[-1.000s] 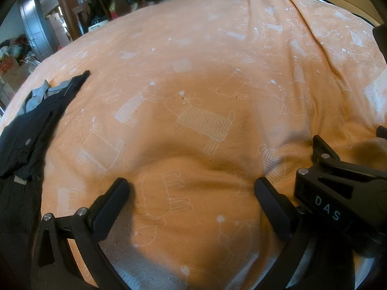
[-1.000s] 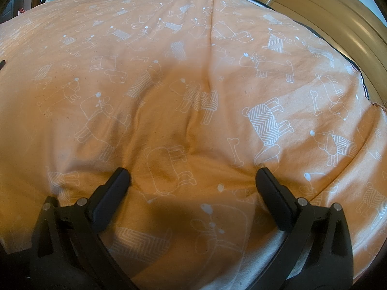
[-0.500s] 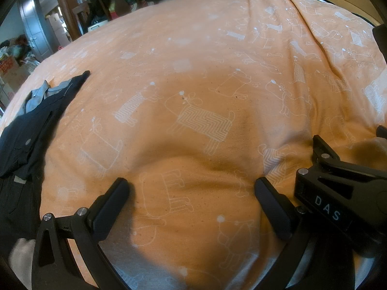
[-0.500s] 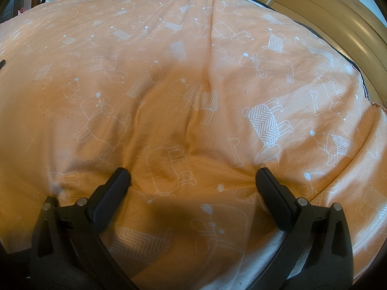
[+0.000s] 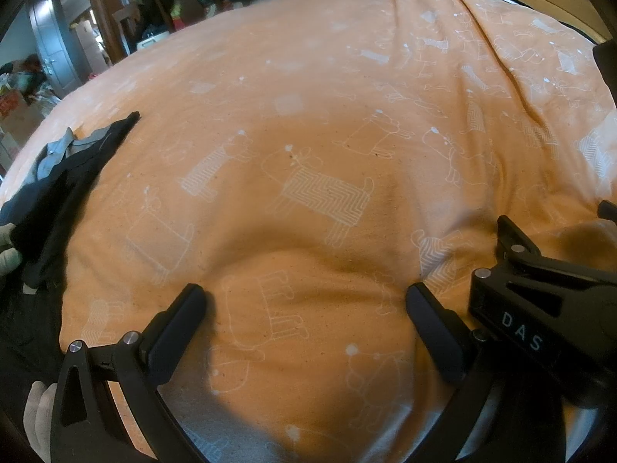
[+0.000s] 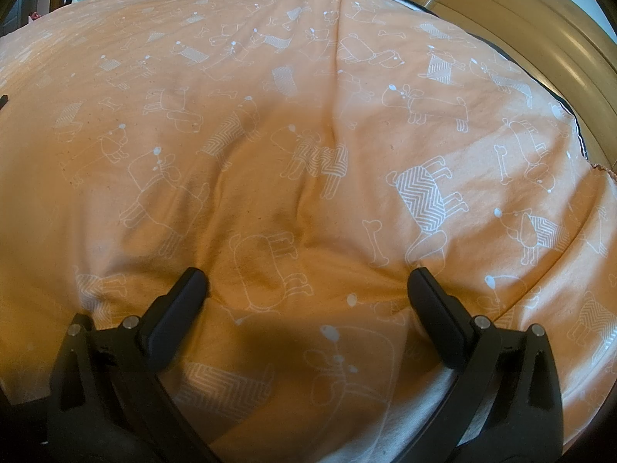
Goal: Fold small clothes
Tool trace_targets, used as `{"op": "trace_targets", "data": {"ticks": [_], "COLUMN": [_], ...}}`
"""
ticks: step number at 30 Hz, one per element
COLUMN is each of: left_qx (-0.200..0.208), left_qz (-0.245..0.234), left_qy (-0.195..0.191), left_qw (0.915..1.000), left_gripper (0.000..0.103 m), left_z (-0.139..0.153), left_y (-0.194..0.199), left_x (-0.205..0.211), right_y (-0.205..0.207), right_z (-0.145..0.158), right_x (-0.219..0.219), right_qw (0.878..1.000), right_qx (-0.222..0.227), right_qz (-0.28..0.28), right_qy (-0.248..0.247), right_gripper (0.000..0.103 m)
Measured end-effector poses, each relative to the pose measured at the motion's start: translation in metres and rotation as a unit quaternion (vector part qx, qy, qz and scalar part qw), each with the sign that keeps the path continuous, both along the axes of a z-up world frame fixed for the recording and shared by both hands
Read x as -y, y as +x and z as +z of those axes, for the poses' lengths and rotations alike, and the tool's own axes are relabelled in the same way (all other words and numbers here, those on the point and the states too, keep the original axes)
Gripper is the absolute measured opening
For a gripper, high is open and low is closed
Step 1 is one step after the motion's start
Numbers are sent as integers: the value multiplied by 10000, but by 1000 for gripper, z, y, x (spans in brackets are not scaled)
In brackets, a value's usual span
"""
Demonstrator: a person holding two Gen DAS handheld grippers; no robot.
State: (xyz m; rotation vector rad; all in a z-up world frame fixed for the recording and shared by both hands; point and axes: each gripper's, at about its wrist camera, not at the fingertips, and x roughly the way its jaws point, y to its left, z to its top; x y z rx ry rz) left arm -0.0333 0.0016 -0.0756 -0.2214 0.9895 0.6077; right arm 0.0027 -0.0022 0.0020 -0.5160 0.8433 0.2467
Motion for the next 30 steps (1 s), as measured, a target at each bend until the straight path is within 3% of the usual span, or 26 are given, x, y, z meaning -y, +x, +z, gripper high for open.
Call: {"op": "trace_targets", "data": {"ticks": [30], "left_qx": [19], "left_qz": [16], "left_qy": [-4], "left_qw": [10000], "left_gripper": [103], "left_z": [0], "left_y": [0], "left_x": [0], "right_y": [0], "right_z": [0], "right_x": [-1], "right_qw": [10000], "right_qx": [-6], "right_qz": [-1], "right_qy": [-27], "right_gripper": [103]}}
